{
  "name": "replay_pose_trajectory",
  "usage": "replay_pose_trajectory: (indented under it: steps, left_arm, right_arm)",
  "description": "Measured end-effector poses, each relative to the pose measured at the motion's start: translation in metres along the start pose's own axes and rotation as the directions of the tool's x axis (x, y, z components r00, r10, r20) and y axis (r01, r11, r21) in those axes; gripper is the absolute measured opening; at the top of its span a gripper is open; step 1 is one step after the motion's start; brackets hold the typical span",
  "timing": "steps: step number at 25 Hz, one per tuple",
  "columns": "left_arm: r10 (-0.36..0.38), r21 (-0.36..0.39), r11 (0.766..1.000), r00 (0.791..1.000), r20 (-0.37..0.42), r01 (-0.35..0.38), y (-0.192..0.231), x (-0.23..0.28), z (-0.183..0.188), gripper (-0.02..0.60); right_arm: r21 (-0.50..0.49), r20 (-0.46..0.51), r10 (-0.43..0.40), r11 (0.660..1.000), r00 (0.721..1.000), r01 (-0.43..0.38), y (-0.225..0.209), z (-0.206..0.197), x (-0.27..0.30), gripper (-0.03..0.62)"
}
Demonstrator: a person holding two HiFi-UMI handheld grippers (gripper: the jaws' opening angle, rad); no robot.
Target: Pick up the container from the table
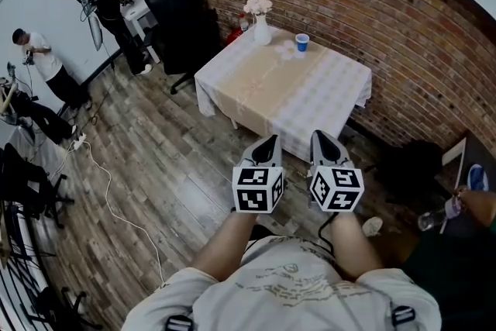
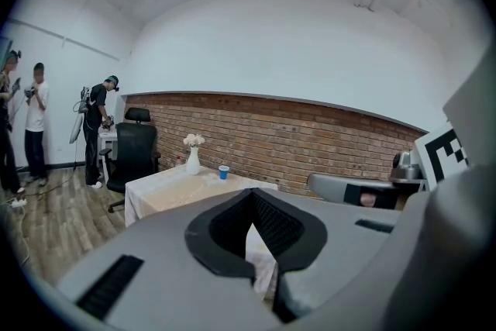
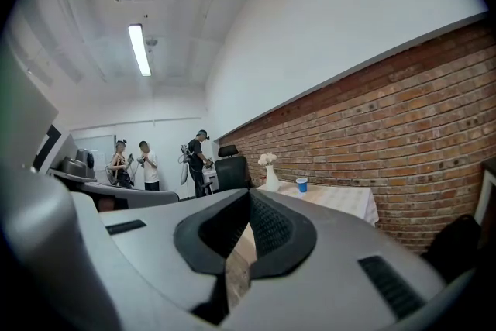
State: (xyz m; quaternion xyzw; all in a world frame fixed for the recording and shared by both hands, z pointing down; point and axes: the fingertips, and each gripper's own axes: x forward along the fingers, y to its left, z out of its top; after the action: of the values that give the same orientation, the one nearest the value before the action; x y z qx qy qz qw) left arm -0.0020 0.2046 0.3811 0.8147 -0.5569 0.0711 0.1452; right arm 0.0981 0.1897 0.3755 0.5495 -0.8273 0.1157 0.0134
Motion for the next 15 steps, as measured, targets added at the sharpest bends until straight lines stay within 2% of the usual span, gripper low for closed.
replay_pose_trajectory:
  steps: [6,15]
  left_arm:
    - [0.02,-0.005,1.0,1.0,-0.009,-0.02,-0.003,0.017,-0.002,0.003]
    - [0.007,0.014,1.0,1.0,0.002,-0.008,0.002,0.052,0.01,0.003]
  right_arm:
    - [-0.01,-0.012,0.015,1.0,1.0,-0.015,-0.015,-0.002,0.01,0.002]
    - [-0.003,0.001,0.008,1.0,1.0,-0.008,-0.035,0.004,0.04,0.002]
